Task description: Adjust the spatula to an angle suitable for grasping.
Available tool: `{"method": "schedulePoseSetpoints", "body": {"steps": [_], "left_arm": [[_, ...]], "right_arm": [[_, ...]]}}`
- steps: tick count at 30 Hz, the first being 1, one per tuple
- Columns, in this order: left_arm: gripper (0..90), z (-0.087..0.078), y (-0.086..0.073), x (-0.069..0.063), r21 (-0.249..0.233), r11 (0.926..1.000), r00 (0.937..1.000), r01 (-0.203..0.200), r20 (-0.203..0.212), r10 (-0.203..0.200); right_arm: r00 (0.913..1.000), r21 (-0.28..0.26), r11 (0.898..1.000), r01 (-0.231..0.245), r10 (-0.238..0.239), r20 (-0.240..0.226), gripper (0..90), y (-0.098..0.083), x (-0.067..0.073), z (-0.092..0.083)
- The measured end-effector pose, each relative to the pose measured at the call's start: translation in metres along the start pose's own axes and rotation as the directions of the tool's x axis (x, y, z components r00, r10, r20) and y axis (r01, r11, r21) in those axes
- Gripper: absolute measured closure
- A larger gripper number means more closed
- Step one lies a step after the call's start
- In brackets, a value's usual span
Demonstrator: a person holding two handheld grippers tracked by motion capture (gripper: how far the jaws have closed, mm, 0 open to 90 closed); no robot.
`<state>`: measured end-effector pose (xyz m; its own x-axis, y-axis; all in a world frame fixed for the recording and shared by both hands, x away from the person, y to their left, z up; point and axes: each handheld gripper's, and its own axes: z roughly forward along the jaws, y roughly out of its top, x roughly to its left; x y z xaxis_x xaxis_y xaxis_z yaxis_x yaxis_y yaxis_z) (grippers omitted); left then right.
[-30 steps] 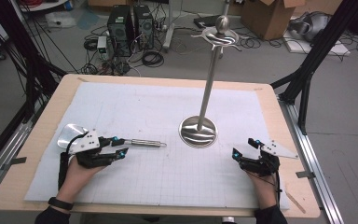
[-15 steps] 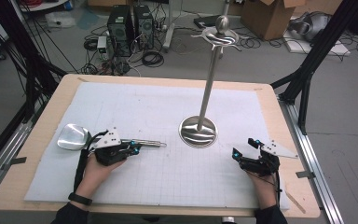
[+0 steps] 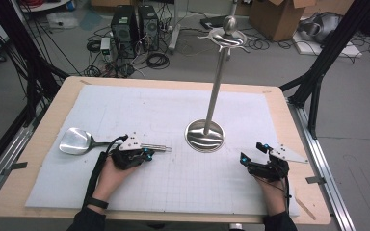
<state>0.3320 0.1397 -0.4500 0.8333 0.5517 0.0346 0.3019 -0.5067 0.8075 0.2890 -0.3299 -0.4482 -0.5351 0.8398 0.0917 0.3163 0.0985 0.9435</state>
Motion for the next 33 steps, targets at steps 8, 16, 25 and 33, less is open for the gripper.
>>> {"method": "schedulePoseSetpoints", "body": {"steps": [8,16,25,33], "left_arm": [[90.0,0.009,0.006,0.002,0.020,0.9997,0.9969,0.017,-0.078,-0.015],[90.0,0.025,0.018,0.007,0.026,0.9982,0.9860,0.054,-0.160,-0.049],[90.0,0.034,0.023,0.019,0.018,0.9966,0.9710,0.081,-0.227,-0.075],[90.0,0.038,0.026,0.028,0.016,0.9956,0.9631,0.092,-0.256,-0.085]], "right_arm": [[1.0000,0.003,1.000,-0.001,0.001,0.001,17.9,0.000,0.000,0.000],[1.0000,0.004,1.000,-0.003,0.003,0.001,17.9,0.000,0.000,0.000],[1.0000,0.004,1.000,-0.010,0.010,0.002,17.9,0.000,-0.001,0.000],[1.0000,0.002,1.000,-0.008,0.008,0.001,17.9,0.000,-0.001,0.000]]}}
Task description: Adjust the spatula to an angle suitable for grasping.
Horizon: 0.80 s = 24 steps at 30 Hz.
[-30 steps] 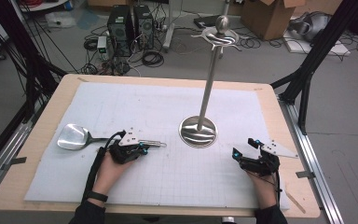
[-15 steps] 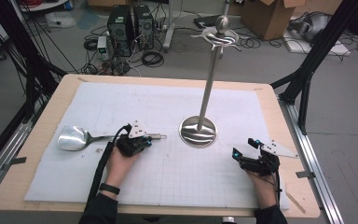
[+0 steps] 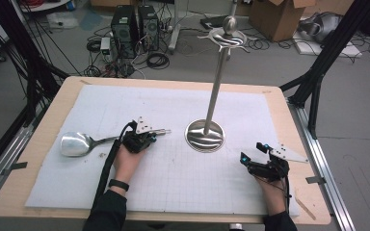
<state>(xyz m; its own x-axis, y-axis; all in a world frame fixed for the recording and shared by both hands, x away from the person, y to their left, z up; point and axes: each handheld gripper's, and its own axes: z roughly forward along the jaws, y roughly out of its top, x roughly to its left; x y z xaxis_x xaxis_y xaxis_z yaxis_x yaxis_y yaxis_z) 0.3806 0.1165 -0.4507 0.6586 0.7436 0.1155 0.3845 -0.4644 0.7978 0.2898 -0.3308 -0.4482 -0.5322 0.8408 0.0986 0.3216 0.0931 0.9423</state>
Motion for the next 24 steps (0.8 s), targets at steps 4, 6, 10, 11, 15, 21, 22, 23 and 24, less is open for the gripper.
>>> {"method": "schedulePoseSetpoints", "body": {"steps": [4,6,10,11,15,21,22,23,24], "left_arm": [[89.9,-0.001,0.000,0.002,-0.007,1.0000,1.0000,0.007,0.000,-0.007],[89.9,-0.002,0.000,0.002,-0.004,1.0000,1.0000,-0.008,-0.003,0.008],[89.8,-0.012,0.001,0.005,-0.037,0.9993,0.9996,-0.003,0.028,0.004],[89.8,-0.015,0.002,0.006,-0.046,0.9989,0.9993,0.002,0.036,-0.001],[89.6,-0.038,0.005,0.011,-0.107,0.9942,0.9967,0.004,0.081,0.005],[80.9,-0.064,0.001,0.021,-0.152,0.9882,0.9952,0.022,0.097,-0.007],[79.0,-0.070,0.000,0.024,-0.158,0.9872,0.9946,0.025,0.104,-0.009],[79.0,-0.075,-0.002,0.026,-0.171,0.9847,0.9940,0.031,0.109,-0.012],[75.3,-0.080,-0.005,0.029,-0.181,0.9830,0.9936,0.028,0.112,-0.007]], "right_arm": [[1.0000,0.002,1.000,-0.007,0.007,0.001,17.9,0.000,0.001,0.000],[1.0000,0.003,1.000,-0.003,0.003,0.001,17.9,0.000,0.001,0.000],[1.0000,0.003,1.000,-0.005,0.005,-0.002,17.9,0.000,0.001,0.000],[1.0000,0.003,1.000,-0.005,0.005,-0.002,17.9,0.000,0.001,0.000],[1.0000,0.004,1.000,0.000,0.000,-0.002,17.9,0.000,0.001,0.000],[1.0000,0.003,1.000,0.008,-0.008,-0.001,17.9,0.000,0.001,0.000],[1.0000,0.003,1.000,0.007,-0.007,-0.002,17.9,0.000,0.001,0.000],[1.0000,0.003,1.000,0.007,-0.007,-0.002,17.9,0.000,0.001,0.000],[1.0000,0.004,1.000,0.008,-0.008,-0.001,17.9,0.000,0.001,0.000]]}}
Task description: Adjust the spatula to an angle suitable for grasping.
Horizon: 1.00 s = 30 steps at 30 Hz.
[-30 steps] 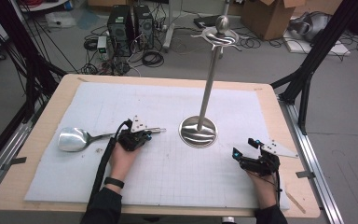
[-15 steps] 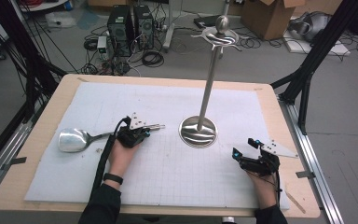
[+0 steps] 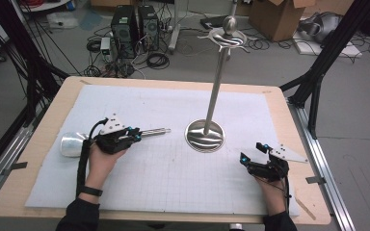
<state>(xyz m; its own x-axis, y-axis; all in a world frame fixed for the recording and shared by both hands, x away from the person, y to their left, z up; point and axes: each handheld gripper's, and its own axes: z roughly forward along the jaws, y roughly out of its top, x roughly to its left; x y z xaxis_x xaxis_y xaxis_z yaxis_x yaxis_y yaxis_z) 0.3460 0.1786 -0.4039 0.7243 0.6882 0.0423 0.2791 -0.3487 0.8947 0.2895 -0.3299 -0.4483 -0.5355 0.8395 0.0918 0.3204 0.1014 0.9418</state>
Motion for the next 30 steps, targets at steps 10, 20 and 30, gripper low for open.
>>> {"method": "schedulePoseSetpoints", "body": {"steps": [10,20,30], "left_arm": [[43.8,-0.044,-0.020,0.020,-0.081,0.9959,0.9980,0.040,0.052,-0.036],[20.4,-0.075,-0.043,0.029,-0.156,0.9860,0.9977,0.058,0.043,-0.051],[15.5,-0.097,-0.059,0.046,-0.167,0.9820,0.9954,0.088,-0.023,-0.093]], "right_arm": [[1.0000,-0.001,1.000,0.003,-0.003,0.006,17.9,0.000,0.000,0.000],[1.0000,0.002,1.000,0.005,-0.005,0.008,17.9,0.000,0.001,0.000],[1.0000,0.002,1.000,0.008,-0.008,0.006,17.9,0.000,0.001,0.000]]}}
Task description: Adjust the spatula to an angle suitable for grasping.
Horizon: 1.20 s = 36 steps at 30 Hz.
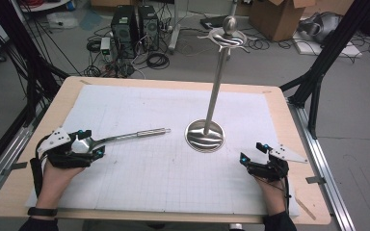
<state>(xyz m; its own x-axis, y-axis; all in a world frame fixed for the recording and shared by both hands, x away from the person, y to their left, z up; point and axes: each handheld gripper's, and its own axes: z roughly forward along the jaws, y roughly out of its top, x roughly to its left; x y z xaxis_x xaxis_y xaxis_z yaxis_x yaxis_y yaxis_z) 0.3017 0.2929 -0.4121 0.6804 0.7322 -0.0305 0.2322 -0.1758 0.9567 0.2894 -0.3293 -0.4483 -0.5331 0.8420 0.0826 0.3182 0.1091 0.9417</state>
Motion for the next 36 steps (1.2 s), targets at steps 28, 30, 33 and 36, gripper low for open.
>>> {"method": "schedulePoseSetpoints", "body": {"steps": [28,30,33,36], "left_arm": [[24.0,0.014,0.030,0.009,-0.017,0.9935,0.9861,0.112,0.125,-0.109],[23.9,0.018,0.033,0.009,0.006,0.9964,0.9892,0.084,0.120,-0.085],[21.9,0.022,0.036,0.010,0.050,0.9972,0.9915,0.055,0.115,-0.061],[21.3,0.026,0.036,0.013,0.064,0.9966,0.9919,0.052,0.113,-0.059]], "right_arm": [[1.0000,0.000,1.000,-0.001,0.001,0.001,17.9,0.000,0.000,0.000],[1.0000,0.000,1.000,-0.004,0.004,0.000,17.9,0.000,0.000,0.000],[1.0000,0.001,1.000,-0.002,0.002,0.000,17.9,0.000,0.000,0.000],[1.0000,0.000,1.000,-0.004,0.004,-0.002,17.9,0.000,0.000,0.000]]}}
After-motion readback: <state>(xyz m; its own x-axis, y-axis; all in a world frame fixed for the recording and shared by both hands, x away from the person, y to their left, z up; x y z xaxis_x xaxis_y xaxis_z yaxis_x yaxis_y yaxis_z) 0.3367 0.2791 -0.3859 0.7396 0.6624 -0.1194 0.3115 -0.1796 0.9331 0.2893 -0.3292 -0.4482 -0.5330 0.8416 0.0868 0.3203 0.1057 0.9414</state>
